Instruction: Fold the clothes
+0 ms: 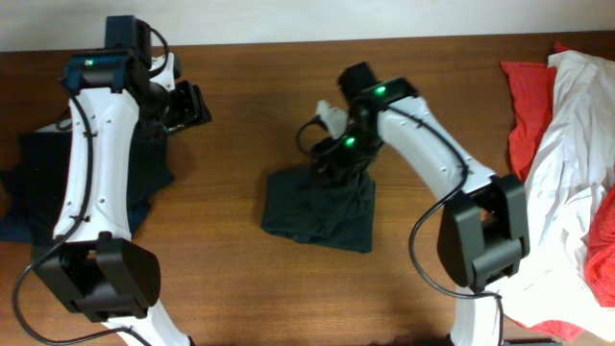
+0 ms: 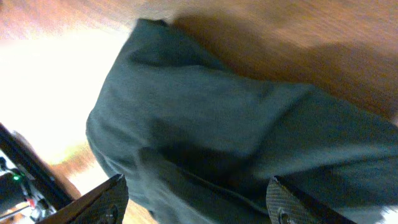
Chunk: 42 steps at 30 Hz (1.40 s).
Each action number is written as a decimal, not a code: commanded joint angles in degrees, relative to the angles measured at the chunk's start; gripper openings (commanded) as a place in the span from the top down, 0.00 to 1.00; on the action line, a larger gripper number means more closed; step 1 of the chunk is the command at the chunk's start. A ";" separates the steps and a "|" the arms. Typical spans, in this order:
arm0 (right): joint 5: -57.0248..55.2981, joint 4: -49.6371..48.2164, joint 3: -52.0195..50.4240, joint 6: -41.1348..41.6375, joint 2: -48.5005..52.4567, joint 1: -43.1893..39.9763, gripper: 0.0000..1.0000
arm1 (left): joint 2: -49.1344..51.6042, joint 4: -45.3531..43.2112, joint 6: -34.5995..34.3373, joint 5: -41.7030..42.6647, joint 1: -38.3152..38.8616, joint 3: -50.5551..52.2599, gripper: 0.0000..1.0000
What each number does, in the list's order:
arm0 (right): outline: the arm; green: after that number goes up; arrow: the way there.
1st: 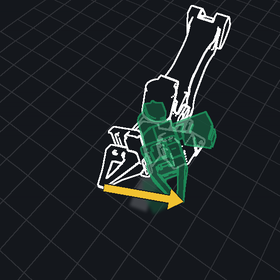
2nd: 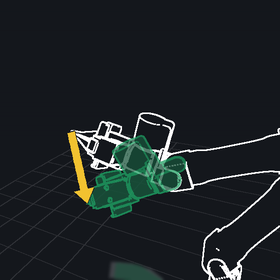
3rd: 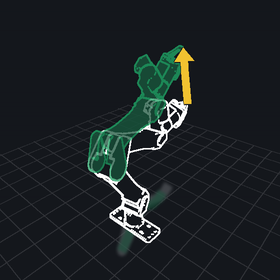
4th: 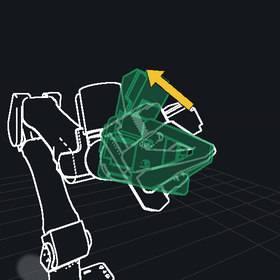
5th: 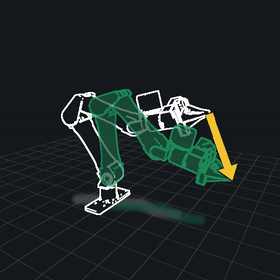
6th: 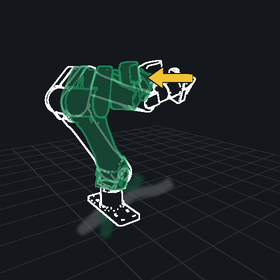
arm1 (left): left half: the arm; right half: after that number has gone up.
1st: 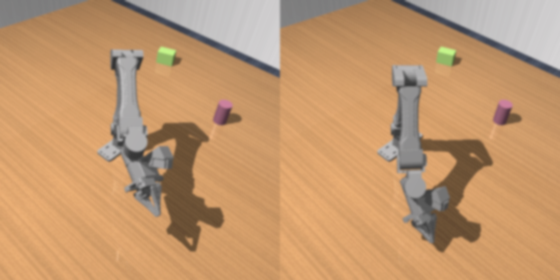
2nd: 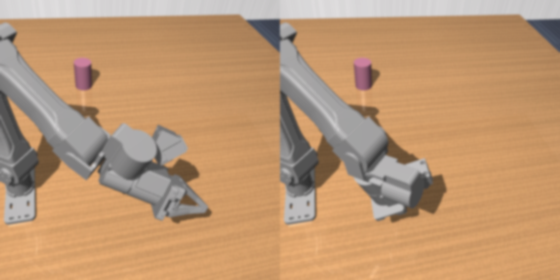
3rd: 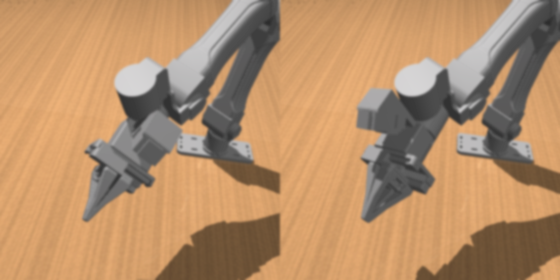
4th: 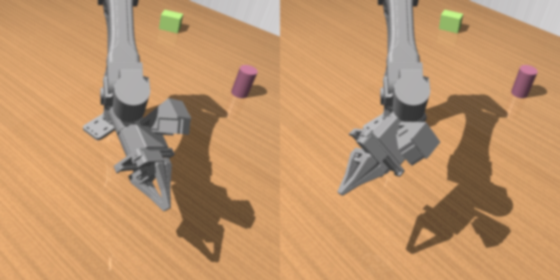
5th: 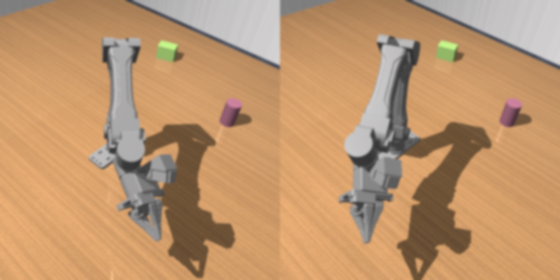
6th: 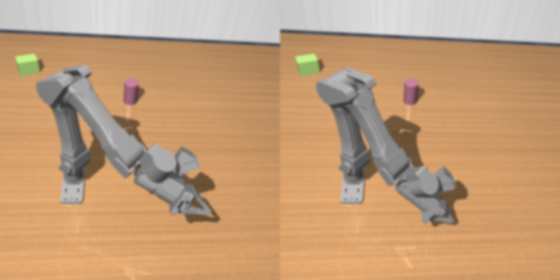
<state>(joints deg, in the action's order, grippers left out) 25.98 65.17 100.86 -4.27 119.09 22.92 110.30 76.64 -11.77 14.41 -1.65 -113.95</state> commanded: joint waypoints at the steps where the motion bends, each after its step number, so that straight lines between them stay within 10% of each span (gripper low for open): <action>1: -4.20 -0.72 0.61 1.62 1.60 3.13 0.25 | -0.42 0.15 0.57 1.25 -0.11 -0.37 0.36; 6: -14.56 14.45 -4.98 1.57 4.35 3.96 0.33 | -0.44 0.20 0.59 1.25 -0.13 -0.37 0.36; 7: -17.73 16.96 -7.58 1.77 4.35 3.85 0.83 | -0.44 0.22 0.59 1.25 -0.13 -0.35 0.36; 8: -17.81 18.56 -8.39 1.84 4.35 3.28 0.94 | -0.44 0.22 0.59 1.25 -0.13 -0.37 0.36; 9: -17.84 19.82 -8.39 1.84 4.35 2.78 0.94 | -0.44 0.28 0.59 1.25 -0.13 -0.37 0.36; 11: -18.32 23.91 -8.41 1.77 4.35 0.44 0.20 | -0.42 0.39 0.59 1.25 -0.13 -0.37 0.36; 14: -25.00 27.23 -8.39 8.41 4.28 -5.33 0.01 | -0.44 0.55 0.83 1.22 -0.13 -0.35 0.36; 24: -0.04 19.15 -8.31 1.33 -5.33 -11.78 0.01 | 5.38 -5.29 16.90 7.28 11.69 1.42 0.30; 27: -7.76 15.37 -11.43 7.67 -5.31 -11.76 0.38 | 14.82 -6.12 19.06 7.28 17.25 1.42 0.30; 32: -5.07 5.09 -28.96 7.96 -5.31 -10.54 0.39 | 25.94 -2.19 19.19 0.48 21.92 1.42 0.31; 37: -20.76 -0.83 -32.39 14.14 -5.31 -14.47 0.39 | 27.06 12.00 14.29 -7.15 19.76 1.44 0.74; 42: -22.62 8.85 -10.93 13.14 -5.40 -17.68 0.34 | 24.59 15.17 11.52 4.79 19.08 -0.04 0.69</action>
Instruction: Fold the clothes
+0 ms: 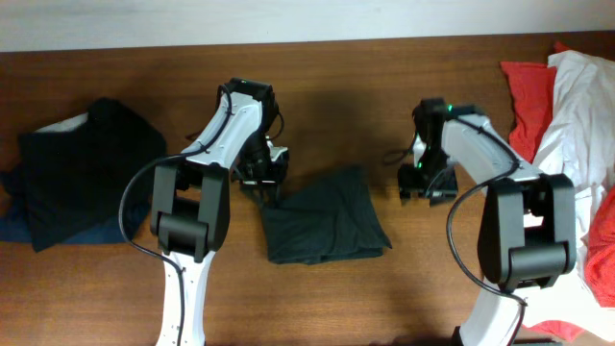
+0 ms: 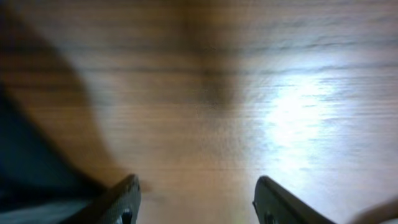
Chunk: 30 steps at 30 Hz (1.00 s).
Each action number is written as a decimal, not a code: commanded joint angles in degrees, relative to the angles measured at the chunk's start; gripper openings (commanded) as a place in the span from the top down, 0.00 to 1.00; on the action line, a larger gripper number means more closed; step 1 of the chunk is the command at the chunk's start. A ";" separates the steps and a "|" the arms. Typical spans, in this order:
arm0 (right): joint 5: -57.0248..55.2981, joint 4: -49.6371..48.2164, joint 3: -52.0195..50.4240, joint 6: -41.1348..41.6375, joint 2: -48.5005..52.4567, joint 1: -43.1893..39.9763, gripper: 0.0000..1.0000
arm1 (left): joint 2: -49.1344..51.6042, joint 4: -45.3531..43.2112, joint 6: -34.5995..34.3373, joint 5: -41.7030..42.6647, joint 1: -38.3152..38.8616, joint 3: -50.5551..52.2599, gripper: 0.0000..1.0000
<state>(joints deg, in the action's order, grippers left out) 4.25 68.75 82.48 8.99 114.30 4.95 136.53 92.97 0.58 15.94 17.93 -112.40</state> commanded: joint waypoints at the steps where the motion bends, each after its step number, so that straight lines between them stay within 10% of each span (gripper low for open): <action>1: 1.40 8.94 9.42 -0.44 -0.79 0.26 0.31 | -2.69 -2.08 -0.94 2.62 -1.18 -2.23 0.68; 4: 22.58 15.52 9.33 -13.31 -1.55 1.57 0.41 | -5.18 -4.68 -0.98 2.08 -4.83 -3.56 0.56; 6: 23.71 16.55 7.02 -13.27 -1.55 5.42 0.72 | -5.18 -5.81 -0.94 2.08 -5.03 -3.48 0.55; 15: 19.80 -9.62 -15.56 -2.45 -1.44 14.86 0.72 | -5.18 -9.03 1.84 2.19 -3.32 4.31 0.47; 20: -2.75 -23.21 -11.91 -2.67 -1.44 9.70 0.50 | -5.18 -8.33 1.79 7.69 -3.28 9.73 0.47; 25: 3.78 2.43 17.09 -8.76 -1.44 9.31 0.34 | -5.20 -9.01 1.81 8.85 -3.10 8.22 0.48; 29: 18.82 14.03 15.45 -8.74 -1.40 10.12 0.38 | -5.22 -13.77 6.84 21.42 -3.04 1.03 0.48; 30: 19.37 13.92 11.76 -8.50 -1.40 11.37 0.52 | -5.20 -14.97 8.00 21.42 -1.86 1.31 0.51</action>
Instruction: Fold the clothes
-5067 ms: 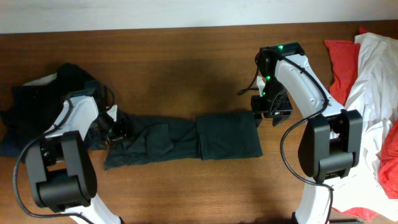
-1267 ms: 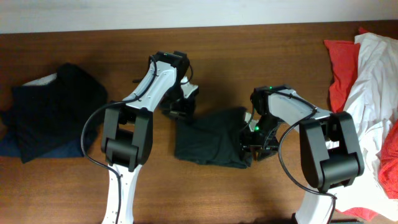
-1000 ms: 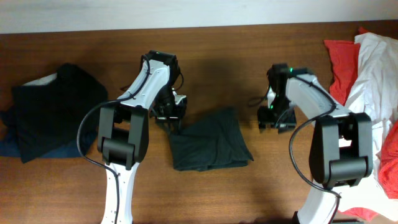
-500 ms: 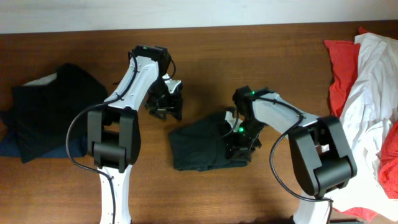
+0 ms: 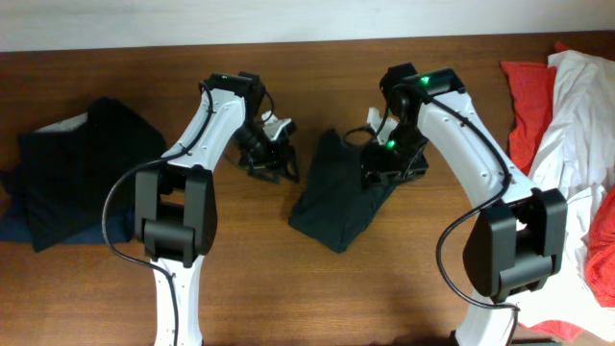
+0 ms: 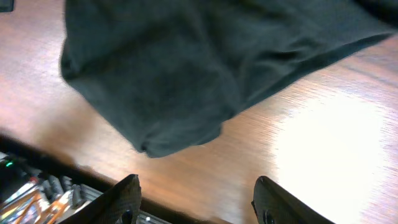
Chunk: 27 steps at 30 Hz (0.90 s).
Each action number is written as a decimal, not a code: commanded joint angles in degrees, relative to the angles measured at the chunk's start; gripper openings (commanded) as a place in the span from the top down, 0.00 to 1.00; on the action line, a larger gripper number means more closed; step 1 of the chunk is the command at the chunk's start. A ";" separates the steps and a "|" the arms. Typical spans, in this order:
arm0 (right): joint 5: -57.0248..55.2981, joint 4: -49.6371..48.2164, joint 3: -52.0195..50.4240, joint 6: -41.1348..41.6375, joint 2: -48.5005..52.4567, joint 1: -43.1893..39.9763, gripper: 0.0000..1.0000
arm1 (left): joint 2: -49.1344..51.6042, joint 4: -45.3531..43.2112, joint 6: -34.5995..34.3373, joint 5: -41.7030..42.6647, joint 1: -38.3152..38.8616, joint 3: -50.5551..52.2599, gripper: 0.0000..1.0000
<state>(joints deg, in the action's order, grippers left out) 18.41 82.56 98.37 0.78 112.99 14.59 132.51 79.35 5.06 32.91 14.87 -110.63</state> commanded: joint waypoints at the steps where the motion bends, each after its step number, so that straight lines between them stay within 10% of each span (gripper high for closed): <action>1: 5.35 -0.33 -6.99 0.17 -0.09 2.58 0.54 | -1.18 -1.22 5.03 4.39 2.25 -0.37 0.54; 8: 9.66 -12.92 -20.81 1.64 -0.09 4.11 0.68 | -1.16 -2.82 5.14 0.33 4.96 3.48 0.59; 13: 9.44 -14.69 -21.81 1.62 -0.07 3.91 0.96 | -1.16 -5.90 5.16 0.74 5.77 5.92 0.94; 27: -15.19 -11.34 -22.10 6.38 -0.07 -1.49 0.95 | -1.18 -5.44 1.70 -5.03 6.78 5.92 1.00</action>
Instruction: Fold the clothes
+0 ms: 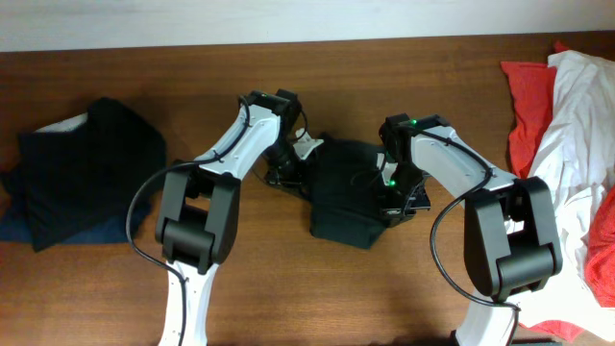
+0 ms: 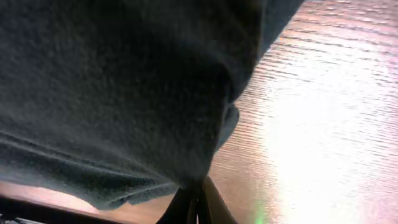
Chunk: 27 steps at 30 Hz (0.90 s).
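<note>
A dark green garment point(image 1: 348, 195) lies bunched into a rough square at the table's middle. In the right wrist view the same green cloth point(image 2: 118, 87) fills the upper left. My right gripper point(image 2: 196, 208) is shut with the cloth's edge running down into its tips; from overhead it point(image 1: 397, 199) sits at the garment's right edge. My left gripper point(image 1: 292, 161) is at the garment's upper left edge, touching or just beside it. Its jaws are too dark to read.
A pile of folded black and navy clothes point(image 1: 82, 178) lies at the far left. A heap of red and white clothes point(image 1: 567, 135) covers the right end of the wooden table point(image 1: 240, 288). Both arms reach in over the middle.
The garment lay diagonal with my right gripper open above it and the left gripper apart to its left. Now it is squarer, the right gripper is shut on its edge, and the left is against it.
First my left arm was over the dark pile at far left while the right gripper hung over the green garment. Then the left gripper was at the garment's corner and the right stood open over bare table. The garment later lay diagonal; now both grippers are at its edges.
</note>
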Each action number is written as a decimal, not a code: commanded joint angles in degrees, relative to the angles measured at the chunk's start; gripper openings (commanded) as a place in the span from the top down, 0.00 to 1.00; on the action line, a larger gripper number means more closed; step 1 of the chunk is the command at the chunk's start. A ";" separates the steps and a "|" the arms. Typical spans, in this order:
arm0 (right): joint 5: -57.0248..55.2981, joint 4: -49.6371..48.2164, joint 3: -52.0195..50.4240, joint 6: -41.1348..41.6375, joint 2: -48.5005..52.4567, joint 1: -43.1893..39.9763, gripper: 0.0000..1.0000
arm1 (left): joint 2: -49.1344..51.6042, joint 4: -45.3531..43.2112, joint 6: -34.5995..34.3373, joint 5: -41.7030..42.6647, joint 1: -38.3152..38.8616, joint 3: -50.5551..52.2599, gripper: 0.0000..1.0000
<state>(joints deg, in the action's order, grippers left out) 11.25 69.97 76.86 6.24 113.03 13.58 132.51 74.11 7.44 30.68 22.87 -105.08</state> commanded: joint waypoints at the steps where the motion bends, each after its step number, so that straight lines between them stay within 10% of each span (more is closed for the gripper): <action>1: -7.37 1.42 -0.59 0.83 -0.11 -0.44 0.91 | -1.18 -1.05 -0.68 -0.70 -1.22 0.35 0.99; 5: -7.02 3.58 0.85 0.68 -0.42 -1.25 0.57 | -4.13 -1.27 -0.66 0.13 -4.04 -2.34 0.88; 8: -6.99 6.40 5.79 0.70 -4.96 -4.20 0.55 | -5.44 -7.82 -0.68 0.55 -7.74 -3.06 0.20; 13: -6.97 11.17 8.17 -1.14 -13.46 -7.30 0.43 | -1.84 -18.49 -0.66 12.79 -7.56 -2.97 0.06; 19: -7.04 13.62 8.17 -1.51 -13.68 -7.30 0.43 | 9.90 -21.20 -0.63 24.50 -1.38 -2.97 0.11; 21: -7.06 13.64 8.17 -1.55 -13.68 -7.30 0.42 | 10.27 -21.16 -0.50 24.65 0.50 -2.97 0.34; 23: -7.45 13.66 8.17 -1.75 -13.68 -7.30 0.43 | 10.23 -21.84 -0.46 24.35 1.20 -4.59 0.99; 27: -7.48 13.60 8.17 -2.84 -13.68 -7.30 0.43 | 6.97 -13.51 -0.46 8.79 -5.22 -14.16 0.99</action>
<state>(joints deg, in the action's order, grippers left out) 4.89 83.37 84.14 4.27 100.18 6.61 142.15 56.51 6.44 50.50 23.09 -112.20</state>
